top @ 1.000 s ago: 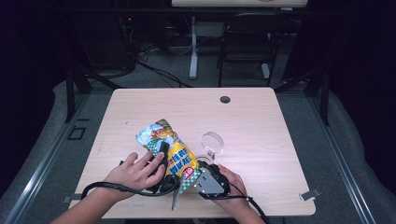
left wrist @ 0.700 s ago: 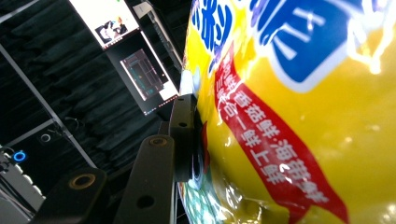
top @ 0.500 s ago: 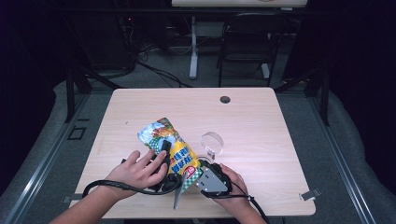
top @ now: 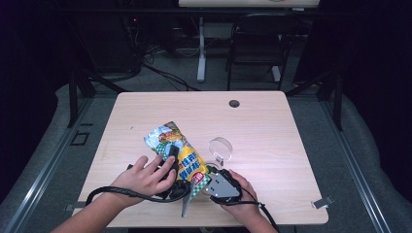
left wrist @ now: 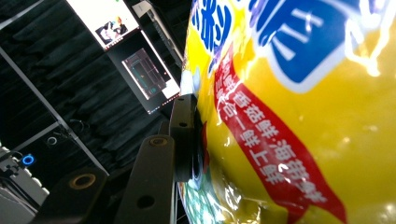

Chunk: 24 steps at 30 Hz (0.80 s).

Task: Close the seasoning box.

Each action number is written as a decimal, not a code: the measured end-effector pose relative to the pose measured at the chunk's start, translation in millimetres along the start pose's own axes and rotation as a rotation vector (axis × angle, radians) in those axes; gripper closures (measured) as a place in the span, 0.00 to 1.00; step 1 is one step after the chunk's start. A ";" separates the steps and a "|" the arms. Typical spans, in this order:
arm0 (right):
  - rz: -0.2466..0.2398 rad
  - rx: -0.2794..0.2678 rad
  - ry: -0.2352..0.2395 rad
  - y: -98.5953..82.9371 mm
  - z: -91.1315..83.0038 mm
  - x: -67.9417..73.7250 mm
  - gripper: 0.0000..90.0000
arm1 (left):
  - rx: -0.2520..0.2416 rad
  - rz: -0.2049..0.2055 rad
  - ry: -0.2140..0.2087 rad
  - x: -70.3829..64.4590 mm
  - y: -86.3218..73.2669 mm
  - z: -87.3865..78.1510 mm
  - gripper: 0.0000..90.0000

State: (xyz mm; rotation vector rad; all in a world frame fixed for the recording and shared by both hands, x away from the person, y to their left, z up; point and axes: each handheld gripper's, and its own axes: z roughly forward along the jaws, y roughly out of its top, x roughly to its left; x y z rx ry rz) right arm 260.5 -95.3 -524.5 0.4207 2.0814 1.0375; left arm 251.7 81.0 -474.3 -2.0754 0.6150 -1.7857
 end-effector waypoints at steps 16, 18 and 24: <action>0.047 -0.012 0.032 -0.9 3.3 1.6 0.78 | -0.004 0.005 -0.008 -3.1 -0.2 -1.1 0.81; 0.047 -0.007 0.035 -1.0 3.6 1.4 0.78 | -0.005 -0.001 -0.014 -3.9 -0.1 -1.1 0.82; 0.046 -0.005 0.033 -1.2 3.8 1.1 0.78 | 0.015 0.035 -0.009 -1.8 0.9 -2.7 0.82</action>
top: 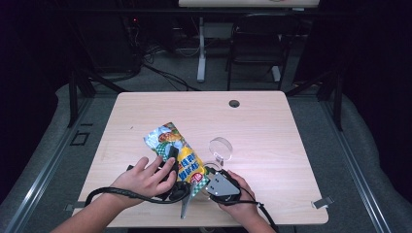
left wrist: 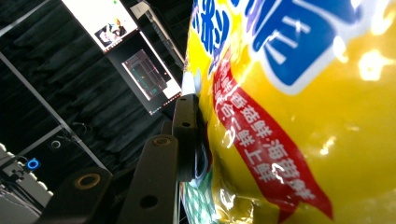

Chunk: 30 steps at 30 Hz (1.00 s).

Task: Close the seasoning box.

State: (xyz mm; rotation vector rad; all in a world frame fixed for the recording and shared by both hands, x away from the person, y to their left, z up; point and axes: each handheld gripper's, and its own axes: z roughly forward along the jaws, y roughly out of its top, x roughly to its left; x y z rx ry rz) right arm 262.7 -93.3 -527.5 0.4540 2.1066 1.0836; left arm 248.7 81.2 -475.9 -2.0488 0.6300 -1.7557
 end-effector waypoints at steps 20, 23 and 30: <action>0.014 -0.003 0.005 -0.7 1.1 -0.3 0.78 | -0.026 0.016 0.036 -0.4 2.7 -2.1 0.86; 0.013 -0.006 0.004 -0.5 1.2 -0.3 0.78 | -0.023 0.022 0.033 -0.1 2.9 -2.5 0.86; 0.014 -0.007 0.007 -0.5 1.2 -0.5 0.78 | -0.015 0.035 0.018 1.7 3.7 -3.7 0.86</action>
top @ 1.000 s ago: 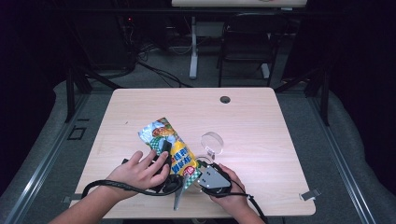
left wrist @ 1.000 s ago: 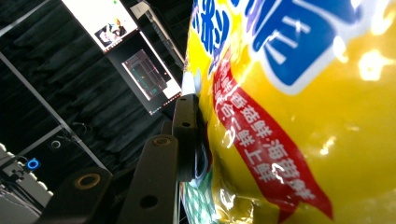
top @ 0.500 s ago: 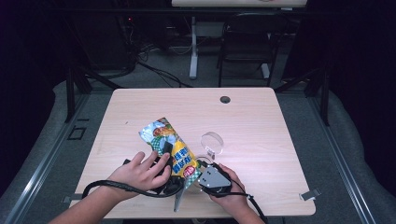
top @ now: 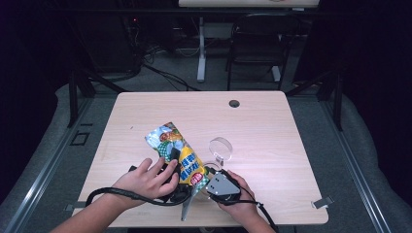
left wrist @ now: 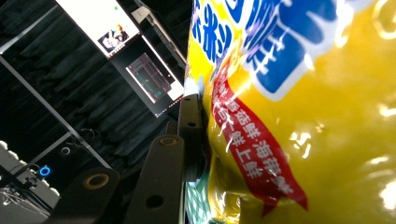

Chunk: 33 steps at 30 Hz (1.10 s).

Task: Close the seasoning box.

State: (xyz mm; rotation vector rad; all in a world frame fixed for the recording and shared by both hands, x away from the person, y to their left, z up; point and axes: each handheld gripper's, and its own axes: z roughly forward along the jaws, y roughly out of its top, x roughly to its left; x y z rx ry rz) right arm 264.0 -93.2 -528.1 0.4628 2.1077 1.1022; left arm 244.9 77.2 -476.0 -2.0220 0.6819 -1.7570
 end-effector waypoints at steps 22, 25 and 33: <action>0.018 -0.006 0.005 0.1 -0.5 -0.8 0.78 | -0.007 0.020 0.015 3.3 1.7 -1.6 0.89; 0.016 -0.007 0.003 0.0 -0.5 -1.0 0.78 | -0.012 0.023 0.018 3.9 2.1 -2.4 0.89; 0.020 -0.008 -0.002 -0.1 -0.5 -1.4 0.78 | -0.006 0.047 0.019 5.5 3.3 -5.7 0.91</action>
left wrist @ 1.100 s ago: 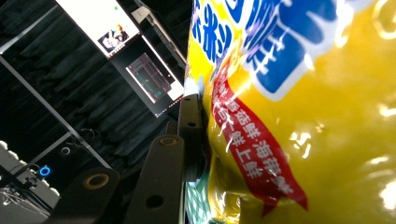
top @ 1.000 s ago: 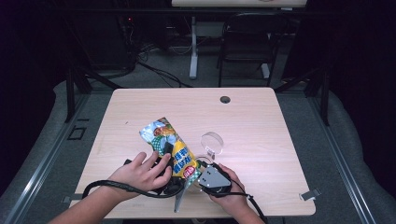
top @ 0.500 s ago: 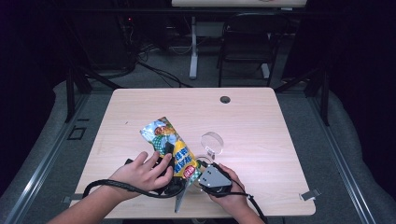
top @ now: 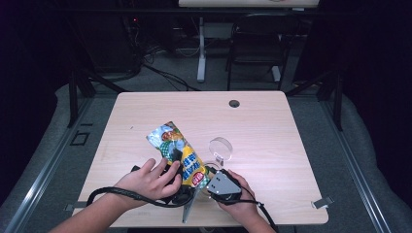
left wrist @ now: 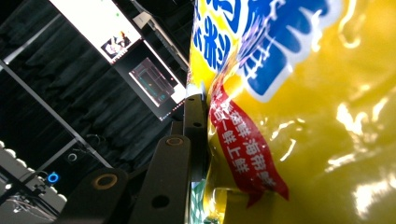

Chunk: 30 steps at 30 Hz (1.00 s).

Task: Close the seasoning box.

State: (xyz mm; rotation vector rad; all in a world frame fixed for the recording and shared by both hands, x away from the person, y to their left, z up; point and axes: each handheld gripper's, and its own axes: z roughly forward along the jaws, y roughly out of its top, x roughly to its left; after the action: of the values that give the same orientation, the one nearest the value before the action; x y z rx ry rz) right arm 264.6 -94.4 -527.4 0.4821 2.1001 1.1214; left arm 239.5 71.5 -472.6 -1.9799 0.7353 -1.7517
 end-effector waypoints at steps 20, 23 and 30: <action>0.014 0.001 0.000 -0.4 0.5 -0.9 0.78 | 0.008 0.025 -0.020 2.6 2.2 -3.2 0.93; 0.017 0.001 0.002 -0.4 0.5 -1.1 0.78 | 0.007 0.029 -0.018 3.0 2.5 -3.9 0.94; 0.027 -0.003 0.002 -0.3 -0.1 -1.8 0.78 | 0.001 0.026 -0.012 4.4 2.4 -4.2 0.94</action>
State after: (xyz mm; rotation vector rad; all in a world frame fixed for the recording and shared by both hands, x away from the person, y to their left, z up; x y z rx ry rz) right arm 265.7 -95.7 -526.9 0.5089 2.0996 1.1404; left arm 235.3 67.2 -470.0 -1.9696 0.7536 -1.7236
